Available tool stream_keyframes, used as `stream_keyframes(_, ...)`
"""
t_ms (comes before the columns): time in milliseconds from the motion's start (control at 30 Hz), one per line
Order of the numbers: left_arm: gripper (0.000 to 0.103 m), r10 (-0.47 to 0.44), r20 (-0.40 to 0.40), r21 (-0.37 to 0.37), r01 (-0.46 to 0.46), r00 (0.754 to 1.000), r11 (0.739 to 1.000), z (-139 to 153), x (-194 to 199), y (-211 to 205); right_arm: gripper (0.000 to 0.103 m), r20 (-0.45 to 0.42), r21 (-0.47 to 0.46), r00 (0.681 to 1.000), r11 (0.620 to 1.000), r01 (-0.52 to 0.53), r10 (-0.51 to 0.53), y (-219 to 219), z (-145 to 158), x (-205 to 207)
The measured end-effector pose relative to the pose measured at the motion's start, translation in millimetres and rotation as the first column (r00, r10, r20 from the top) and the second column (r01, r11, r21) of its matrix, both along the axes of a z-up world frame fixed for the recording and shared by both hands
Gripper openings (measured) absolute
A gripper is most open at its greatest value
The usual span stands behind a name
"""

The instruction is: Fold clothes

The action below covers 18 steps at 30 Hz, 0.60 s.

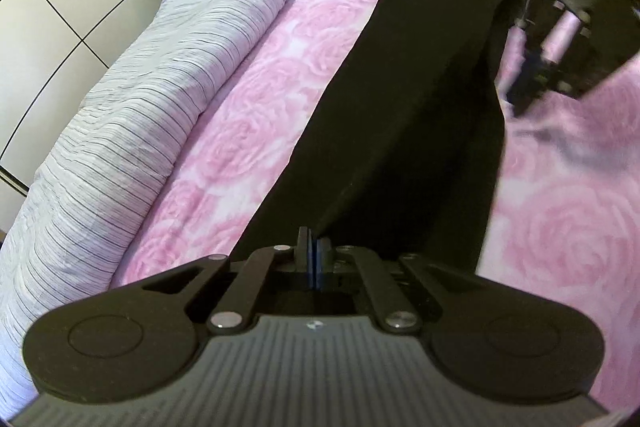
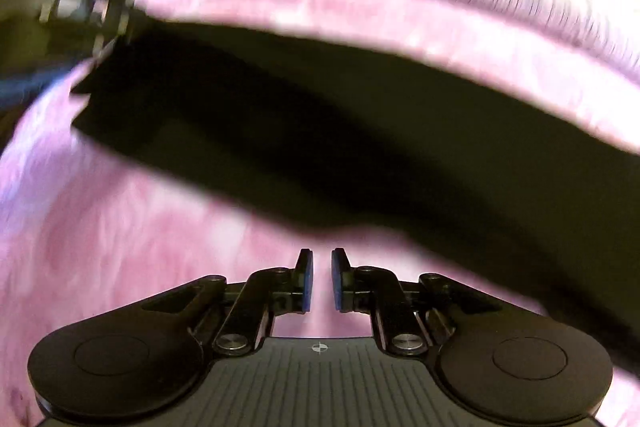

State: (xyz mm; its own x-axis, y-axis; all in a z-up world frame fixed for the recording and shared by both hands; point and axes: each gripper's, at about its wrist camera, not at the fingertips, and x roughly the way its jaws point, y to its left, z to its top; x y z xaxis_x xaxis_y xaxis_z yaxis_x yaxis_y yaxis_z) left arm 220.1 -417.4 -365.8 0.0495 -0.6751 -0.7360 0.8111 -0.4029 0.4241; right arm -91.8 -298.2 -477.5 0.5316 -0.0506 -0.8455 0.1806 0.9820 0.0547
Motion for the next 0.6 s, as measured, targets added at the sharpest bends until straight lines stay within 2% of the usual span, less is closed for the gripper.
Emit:
stream_keyframes(33,0.001,0.003,0.000,-0.005,-0.003,1.000,1.000,1,0,-1,0.026,0.011,0.016,1.000,1.000,0.012,-0.012,-5,0,6)
stream_keyframes(100,0.001,0.010,0.000,-0.015,-0.010,1.000,1.000,3,1,-4,0.031,0.027,0.030,0.998,0.998,0.054,-0.054,-18,-3,19)
stream_keyframes(167,0.001,0.014,0.003,-0.022,-0.014,1.000,1.000,4,1,-6,0.031,0.047,0.023,0.994,0.995,0.100,-0.101,-33,-4,27)
stream_keyframes(233,0.001,0.021,0.001,-0.021,-0.021,1.000,1.000,5,2,-8,0.031,-0.003,0.015,0.992,0.991,0.130,-0.129,-48,-15,31)
stream_keyframes(300,0.001,0.018,0.005,-0.015,-0.018,1.000,1.000,4,0,-7,0.031,-0.041,0.070,0.983,0.981,0.180,-0.178,-57,-26,16)
stream_keyframes(400,0.001,-0.001,0.022,-0.004,0.001,1.000,1.000,1,-3,-1,0.031,-0.116,0.074,0.987,0.990,0.122,-0.113,-45,-21,-13)
stream_keyframes(433,0.001,-0.010,0.030,0.002,0.010,1.000,1.000,-1,-4,2,0.031,-0.124,0.079,0.985,0.988,0.131,-0.121,-45,-17,-24)
stream_keyframes(500,0.001,-0.035,0.048,0.020,0.034,0.998,0.999,-6,-6,9,0.032,-0.101,0.071,0.977,0.978,0.195,-0.188,-55,-8,-47)
stream_keyframes(567,0.001,-0.053,0.064,0.037,0.050,0.997,0.998,-11,-9,15,0.034,-0.068,0.024,0.967,0.969,0.247,-0.245,-71,-4,-58)
stream_keyframes(600,0.001,-0.061,0.071,0.045,0.058,0.996,0.997,-14,-11,18,0.038,-0.065,0.000,0.963,0.965,0.261,-0.261,-80,-6,-59)
